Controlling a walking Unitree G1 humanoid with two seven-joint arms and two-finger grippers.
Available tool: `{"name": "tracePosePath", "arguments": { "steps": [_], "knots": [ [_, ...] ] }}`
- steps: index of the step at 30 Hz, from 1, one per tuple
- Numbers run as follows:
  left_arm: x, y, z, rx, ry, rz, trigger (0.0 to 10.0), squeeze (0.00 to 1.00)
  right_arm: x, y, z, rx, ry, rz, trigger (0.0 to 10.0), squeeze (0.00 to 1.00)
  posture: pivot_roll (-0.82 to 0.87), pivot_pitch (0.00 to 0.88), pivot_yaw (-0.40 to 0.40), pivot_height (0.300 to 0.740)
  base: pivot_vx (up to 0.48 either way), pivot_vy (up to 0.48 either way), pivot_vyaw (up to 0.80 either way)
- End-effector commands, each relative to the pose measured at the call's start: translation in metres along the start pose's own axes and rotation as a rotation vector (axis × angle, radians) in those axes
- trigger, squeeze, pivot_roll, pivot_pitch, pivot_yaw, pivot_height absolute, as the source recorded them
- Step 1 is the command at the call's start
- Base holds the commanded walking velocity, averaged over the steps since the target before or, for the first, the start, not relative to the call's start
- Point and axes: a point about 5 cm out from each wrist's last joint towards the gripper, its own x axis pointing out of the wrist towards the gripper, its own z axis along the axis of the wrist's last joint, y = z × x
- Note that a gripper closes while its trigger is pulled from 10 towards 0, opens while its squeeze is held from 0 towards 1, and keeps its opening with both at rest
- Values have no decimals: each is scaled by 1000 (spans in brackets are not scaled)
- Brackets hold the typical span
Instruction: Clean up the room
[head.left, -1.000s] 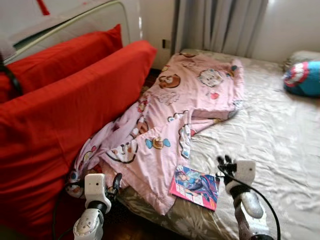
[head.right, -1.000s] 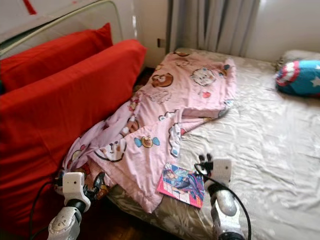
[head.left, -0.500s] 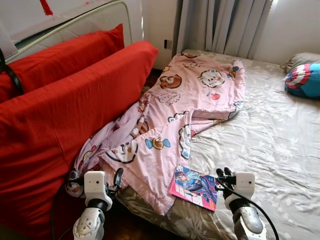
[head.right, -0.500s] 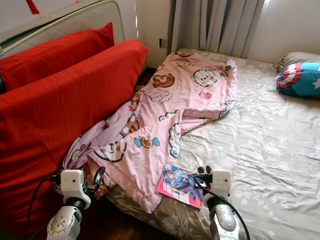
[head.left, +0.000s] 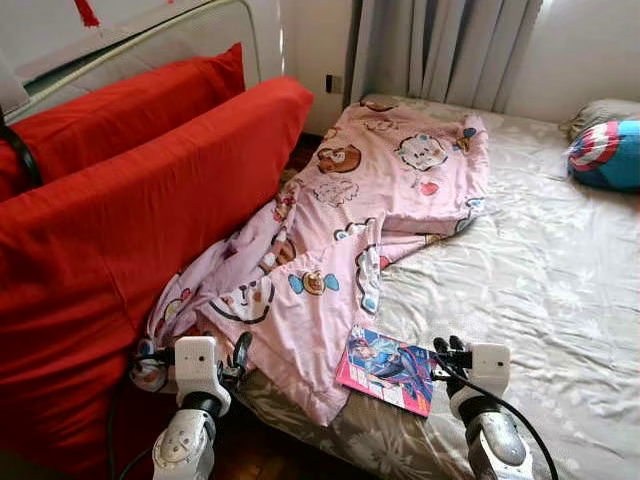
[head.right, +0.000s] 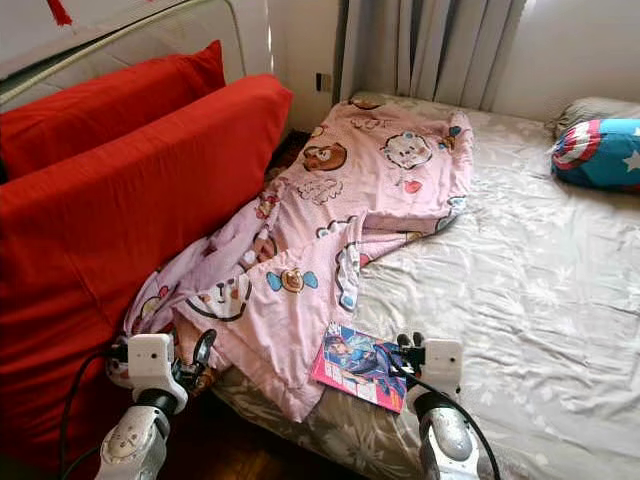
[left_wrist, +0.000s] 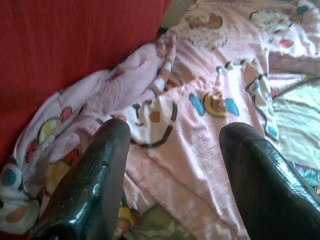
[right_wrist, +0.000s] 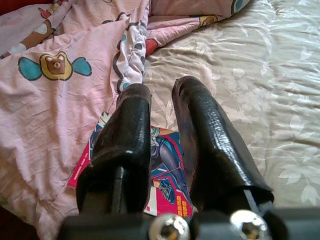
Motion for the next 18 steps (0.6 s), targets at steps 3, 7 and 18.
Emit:
{"name": "tracePosePath", "arguments": {
  "steps": [3,7,18],
  "knots": [
    [-3,2,-3,-15,16,15,10000,0,1,4,3,-3,-22,21,10000,0,-118,140,-2,687,0,0,0],
    [-2,5,-3,-13,20,22,10000,0,2,5,2,-10,-5,18,10000,0,-117,140,-2,687,0,0,0],
    [-1,8,-8,-17,39,29,10000,0,3,4,3,-4,-15,25,10000,0,-119,142,-5,642,0,0,0]
  ]
}}
